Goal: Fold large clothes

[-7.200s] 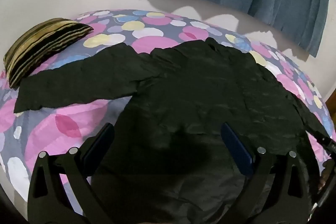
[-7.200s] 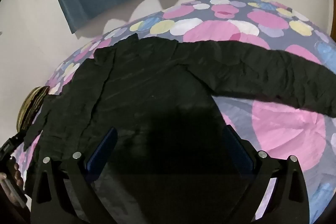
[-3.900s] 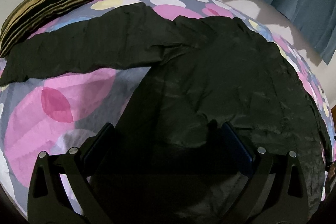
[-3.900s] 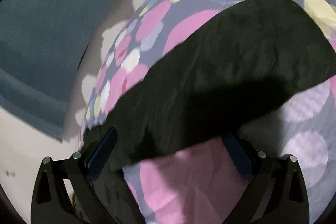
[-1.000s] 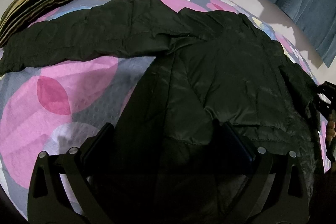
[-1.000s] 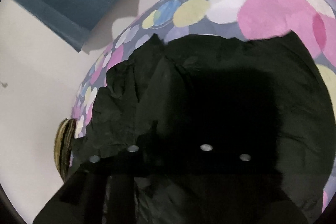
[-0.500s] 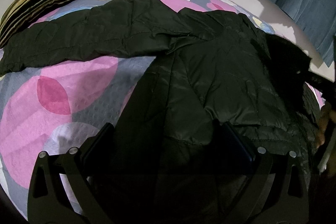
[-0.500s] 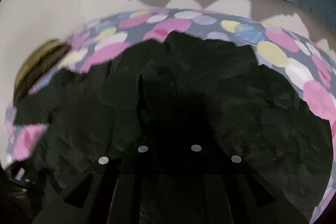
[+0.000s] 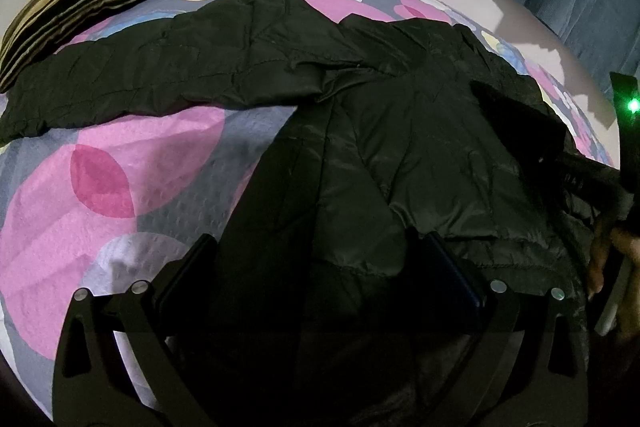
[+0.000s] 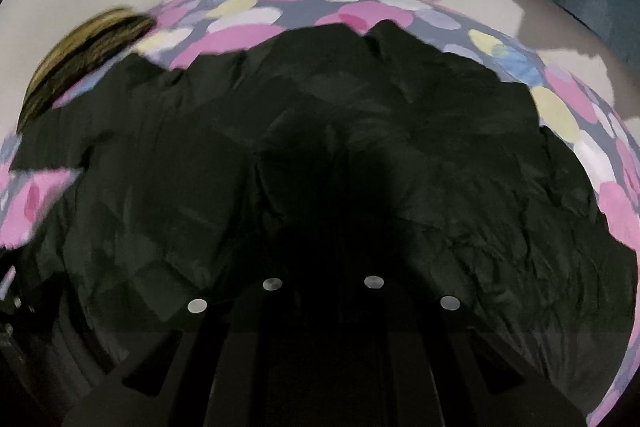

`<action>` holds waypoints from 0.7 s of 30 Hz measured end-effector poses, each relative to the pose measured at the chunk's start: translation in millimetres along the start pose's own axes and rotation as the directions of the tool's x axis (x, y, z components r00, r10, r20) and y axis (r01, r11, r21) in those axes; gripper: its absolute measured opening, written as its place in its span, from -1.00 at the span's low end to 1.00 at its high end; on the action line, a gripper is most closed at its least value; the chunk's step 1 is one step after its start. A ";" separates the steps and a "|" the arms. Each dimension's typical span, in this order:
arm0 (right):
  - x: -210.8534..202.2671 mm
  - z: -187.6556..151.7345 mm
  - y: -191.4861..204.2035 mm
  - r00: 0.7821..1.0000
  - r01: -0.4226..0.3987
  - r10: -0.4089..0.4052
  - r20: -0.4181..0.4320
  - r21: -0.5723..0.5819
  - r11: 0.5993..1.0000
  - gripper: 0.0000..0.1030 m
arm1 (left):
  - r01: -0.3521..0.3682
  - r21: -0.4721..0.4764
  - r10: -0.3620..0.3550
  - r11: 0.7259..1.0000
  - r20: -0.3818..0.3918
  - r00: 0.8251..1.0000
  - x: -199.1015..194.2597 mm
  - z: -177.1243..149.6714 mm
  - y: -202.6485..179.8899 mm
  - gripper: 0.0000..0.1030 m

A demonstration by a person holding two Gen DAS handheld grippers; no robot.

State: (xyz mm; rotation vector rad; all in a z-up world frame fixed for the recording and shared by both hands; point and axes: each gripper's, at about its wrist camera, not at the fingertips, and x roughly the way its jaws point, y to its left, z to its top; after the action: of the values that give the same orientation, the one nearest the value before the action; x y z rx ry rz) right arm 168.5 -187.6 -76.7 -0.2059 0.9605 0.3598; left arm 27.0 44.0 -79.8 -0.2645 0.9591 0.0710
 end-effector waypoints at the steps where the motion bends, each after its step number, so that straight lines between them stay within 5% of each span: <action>1: 1.0 -1.0 4.2 1.000 0.004 -0.004 -0.007 -0.026 1.000 -0.82 | -0.001 0.001 0.001 1.000 0.001 1.000 0.0 -0.1 0.0 0.96; 10: 9.8 -13.7 42.2 0.993 0.103 -0.115 -0.028 -0.277 0.955 -0.82 | -0.018 0.011 0.017 1.000 0.003 1.000 1.4 0.7 -1.3 0.96; 17: 4.4 -11.4 37.3 0.996 0.072 -0.081 -0.027 -0.241 0.968 -0.74 | -0.030 0.019 0.029 0.999 0.007 1.000 2.7 -1.1 -5.0 0.96; 21: -12.7 -12.0 32.2 1.000 0.029 -0.030 -0.003 -0.198 0.980 -0.27 | -0.033 0.021 0.033 0.999 0.009 0.999 3.9 -1.2 -5.2 0.96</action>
State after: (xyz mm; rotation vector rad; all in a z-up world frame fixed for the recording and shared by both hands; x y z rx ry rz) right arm 140.3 -164.5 -73.2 -0.4022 0.9266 0.4278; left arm 29.1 38.4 -82.6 -0.2292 0.9550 0.0922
